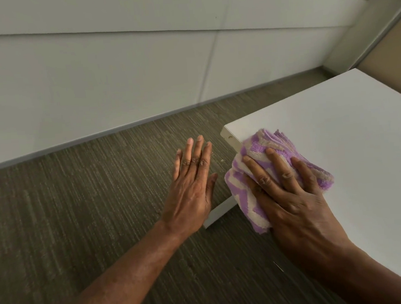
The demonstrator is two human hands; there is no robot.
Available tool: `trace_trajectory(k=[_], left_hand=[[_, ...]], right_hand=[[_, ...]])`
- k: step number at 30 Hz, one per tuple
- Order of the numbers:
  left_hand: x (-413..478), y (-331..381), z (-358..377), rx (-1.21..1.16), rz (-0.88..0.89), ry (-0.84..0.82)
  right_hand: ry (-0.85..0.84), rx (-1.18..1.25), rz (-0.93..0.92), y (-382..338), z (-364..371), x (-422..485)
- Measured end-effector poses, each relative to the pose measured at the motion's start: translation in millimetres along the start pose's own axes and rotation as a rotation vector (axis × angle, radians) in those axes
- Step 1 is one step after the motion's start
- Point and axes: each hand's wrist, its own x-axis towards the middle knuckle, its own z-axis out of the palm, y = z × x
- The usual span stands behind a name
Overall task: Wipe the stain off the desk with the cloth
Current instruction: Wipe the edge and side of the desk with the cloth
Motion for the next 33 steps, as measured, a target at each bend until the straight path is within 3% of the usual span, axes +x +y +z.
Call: trace_trajectory(k=[25, 33], left_hand=[[24, -38, -28, 0.009, -0.02, -0.024], [19, -38, -47, -0.07, -0.045, -0.039]], right_hand=[[-0.186, 0.221, 0.063, -5, -9, 97], [-0.115, 0.501, 0.325, -11, -19, 141]])
